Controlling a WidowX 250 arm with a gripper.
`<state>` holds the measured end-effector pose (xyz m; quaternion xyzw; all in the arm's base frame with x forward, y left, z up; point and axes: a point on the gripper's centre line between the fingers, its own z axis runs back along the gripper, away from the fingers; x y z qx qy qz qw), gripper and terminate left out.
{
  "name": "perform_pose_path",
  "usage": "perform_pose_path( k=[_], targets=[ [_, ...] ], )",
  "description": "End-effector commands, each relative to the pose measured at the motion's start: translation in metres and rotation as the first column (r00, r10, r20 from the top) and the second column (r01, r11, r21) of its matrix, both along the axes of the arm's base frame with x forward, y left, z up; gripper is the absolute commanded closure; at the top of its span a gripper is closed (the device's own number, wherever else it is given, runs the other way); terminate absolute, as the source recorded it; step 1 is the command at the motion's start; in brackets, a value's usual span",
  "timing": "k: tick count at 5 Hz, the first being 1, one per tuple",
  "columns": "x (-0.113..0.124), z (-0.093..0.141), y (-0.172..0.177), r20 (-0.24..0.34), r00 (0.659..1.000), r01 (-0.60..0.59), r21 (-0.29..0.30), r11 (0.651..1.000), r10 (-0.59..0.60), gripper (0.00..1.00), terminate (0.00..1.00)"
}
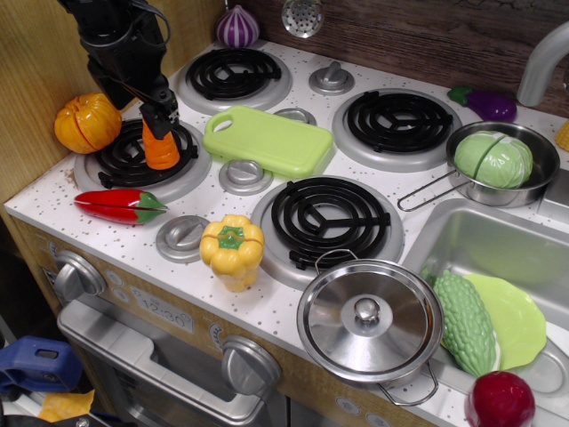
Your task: Put carrot on cutting board
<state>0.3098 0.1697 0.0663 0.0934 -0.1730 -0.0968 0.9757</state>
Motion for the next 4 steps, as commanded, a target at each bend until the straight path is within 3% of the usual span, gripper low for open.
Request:
perform_pose_path(
  k=[1,2,3,4],
  targets=[
    [0.0,0.0,0.007,0.019,0.999,-0.035,-0.049,0.998,0.036,0.0,0.0],
    [-0.002,-0.013,0.003,0.002,0.999,-0.041,-0.097,0.994,0.042,0.0,0.0],
    [-0.003,-0.022,0.004,-0.012,0.999,-0.041,-0.124,0.991,0.04,1.0,0.0],
    [0.002,-0.015,0.004,-0.011,1.0,-0.028,-0.108,0.994,0.027,1.0,0.0]
  ],
)
